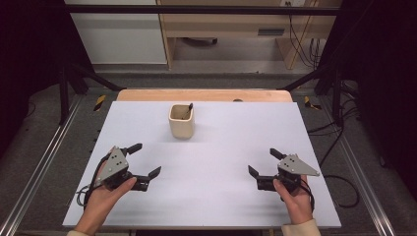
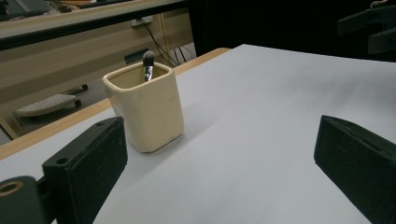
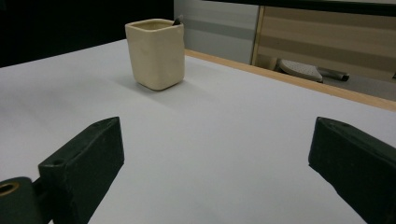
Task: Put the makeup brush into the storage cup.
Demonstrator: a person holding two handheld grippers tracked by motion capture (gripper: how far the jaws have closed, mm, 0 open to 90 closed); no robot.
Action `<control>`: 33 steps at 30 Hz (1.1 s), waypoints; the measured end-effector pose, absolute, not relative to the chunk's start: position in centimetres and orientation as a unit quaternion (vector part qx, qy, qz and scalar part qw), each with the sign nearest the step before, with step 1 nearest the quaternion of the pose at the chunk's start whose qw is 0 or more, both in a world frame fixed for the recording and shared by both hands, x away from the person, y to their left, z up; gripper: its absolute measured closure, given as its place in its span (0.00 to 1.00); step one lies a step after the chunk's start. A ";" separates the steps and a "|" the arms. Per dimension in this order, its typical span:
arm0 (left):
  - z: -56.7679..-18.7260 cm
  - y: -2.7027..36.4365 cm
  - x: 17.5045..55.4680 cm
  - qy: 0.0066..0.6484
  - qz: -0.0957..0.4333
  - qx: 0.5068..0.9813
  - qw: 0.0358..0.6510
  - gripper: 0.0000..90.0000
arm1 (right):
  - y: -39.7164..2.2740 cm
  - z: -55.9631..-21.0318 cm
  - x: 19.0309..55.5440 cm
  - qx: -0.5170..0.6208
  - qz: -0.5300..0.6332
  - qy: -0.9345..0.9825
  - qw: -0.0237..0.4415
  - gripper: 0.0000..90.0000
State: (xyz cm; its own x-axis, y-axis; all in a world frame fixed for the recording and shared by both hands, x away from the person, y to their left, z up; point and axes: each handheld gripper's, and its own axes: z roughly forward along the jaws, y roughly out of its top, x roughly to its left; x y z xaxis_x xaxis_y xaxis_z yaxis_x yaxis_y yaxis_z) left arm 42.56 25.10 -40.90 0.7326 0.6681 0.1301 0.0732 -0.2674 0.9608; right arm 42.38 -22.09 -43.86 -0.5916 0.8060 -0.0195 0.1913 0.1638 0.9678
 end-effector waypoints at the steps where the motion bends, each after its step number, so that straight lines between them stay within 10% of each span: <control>1: -40.9 25.3 42.5 0.247 0.271 0.749 0.552 0.03 | -22.1 -43.8 42.3 0.352 0.542 0.708 0.284 0.04; 33: -42.5 29.3 41.3 0.258 0.304 0.716 0.573 0.04 | -24.1 -44.1 41.4 0.343 0.543 0.705 0.302 0.04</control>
